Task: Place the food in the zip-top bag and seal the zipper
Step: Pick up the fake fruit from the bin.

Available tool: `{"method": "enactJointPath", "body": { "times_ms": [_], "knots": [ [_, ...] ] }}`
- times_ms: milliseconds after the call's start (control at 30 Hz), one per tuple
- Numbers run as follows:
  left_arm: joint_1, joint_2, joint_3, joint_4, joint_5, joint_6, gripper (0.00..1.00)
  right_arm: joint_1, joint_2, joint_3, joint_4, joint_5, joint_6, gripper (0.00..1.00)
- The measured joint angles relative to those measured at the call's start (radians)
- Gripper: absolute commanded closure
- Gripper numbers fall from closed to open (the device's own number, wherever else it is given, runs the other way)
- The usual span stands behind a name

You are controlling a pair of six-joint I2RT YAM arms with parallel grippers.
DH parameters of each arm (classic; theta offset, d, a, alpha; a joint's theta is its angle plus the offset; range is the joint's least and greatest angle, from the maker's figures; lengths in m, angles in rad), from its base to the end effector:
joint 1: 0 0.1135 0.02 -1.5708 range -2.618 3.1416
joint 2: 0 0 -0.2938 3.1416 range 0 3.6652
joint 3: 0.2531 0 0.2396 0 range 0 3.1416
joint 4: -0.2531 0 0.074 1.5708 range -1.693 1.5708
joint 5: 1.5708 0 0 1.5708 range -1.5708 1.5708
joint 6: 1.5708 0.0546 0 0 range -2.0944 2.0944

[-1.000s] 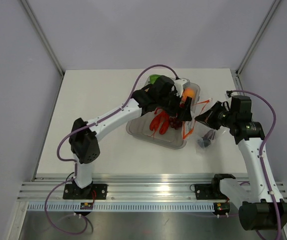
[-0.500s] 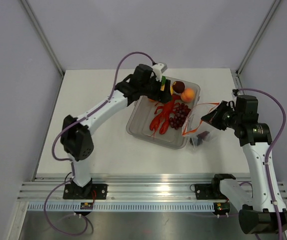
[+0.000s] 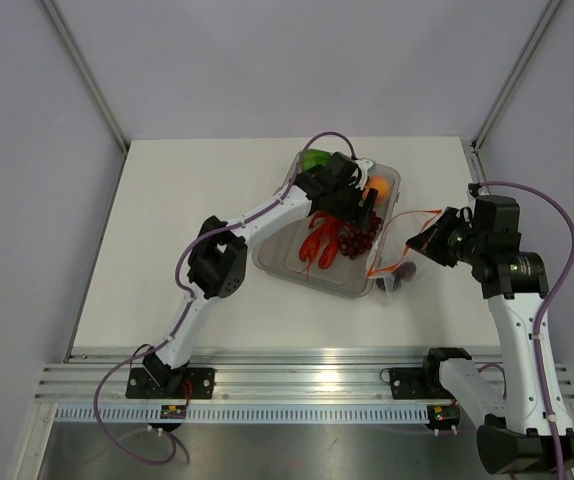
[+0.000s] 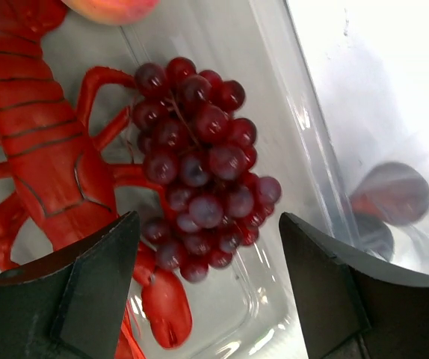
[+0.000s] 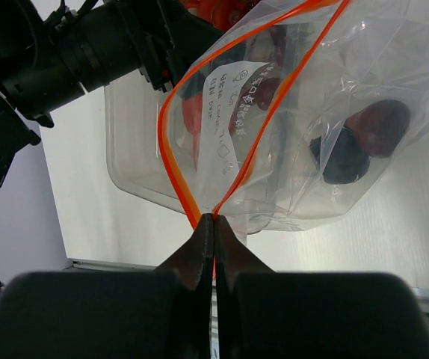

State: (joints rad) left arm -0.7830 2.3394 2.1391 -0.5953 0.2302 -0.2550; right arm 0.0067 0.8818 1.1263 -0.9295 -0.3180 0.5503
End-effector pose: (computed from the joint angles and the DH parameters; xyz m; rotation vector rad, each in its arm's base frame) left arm 0.3828 -0.3986 0.2465 0.7584 2.3581 -0.7495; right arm 0.1411 0.0180 0.3750 0.4473 2.2542 0.6521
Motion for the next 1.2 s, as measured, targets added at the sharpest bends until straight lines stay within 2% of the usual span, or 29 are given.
{"method": "enactJointPath", "body": {
  "times_ms": [167,367,467,567,633,700,733,833,1067,1200],
  "knots": [
    [-0.008,0.097,0.119,-0.007,-0.032,0.0,0.19,0.0,-0.002,0.0,0.0,-0.001,0.0,1.0],
    [-0.028,0.175,0.176,0.003,-0.078,0.0,0.24,0.0,-0.002,0.0,0.0,-0.006,-0.001,1.0],
    [-0.031,0.19,0.176,0.011,-0.09,0.0,0.31,0.0,-0.002,0.0,0.0,-0.008,-0.001,1.0],
    [-0.031,0.196,0.176,0.013,-0.098,-0.004,0.44,0.0,-0.002,0.0,0.001,-0.01,-0.001,1.0],
    [-0.029,0.196,0.176,0.016,-0.099,0.0,0.58,0.0,-0.002,0.0,0.002,-0.014,-0.001,1.0],
    [-0.028,0.196,0.176,0.021,-0.099,0.007,0.67,0.0,0.0,0.0,0.004,-0.018,-0.001,1.0],
    [-0.028,0.196,0.175,0.021,-0.098,0.018,0.75,0.0,0.001,0.0,0.007,-0.022,-0.001,1.0],
    [-0.028,0.183,0.165,0.026,-0.096,0.033,0.88,0.0,0.006,0.0,0.014,-0.029,0.0,1.0],
    [-0.009,0.034,-0.004,0.036,-0.071,0.046,0.99,0.0,0.018,-0.001,0.025,-0.041,-0.001,1.0],
    [0.029,-0.091,-0.11,0.048,-0.048,0.037,1.0,0.0,0.02,-0.001,0.027,-0.041,-0.001,1.0]
  ]
}}
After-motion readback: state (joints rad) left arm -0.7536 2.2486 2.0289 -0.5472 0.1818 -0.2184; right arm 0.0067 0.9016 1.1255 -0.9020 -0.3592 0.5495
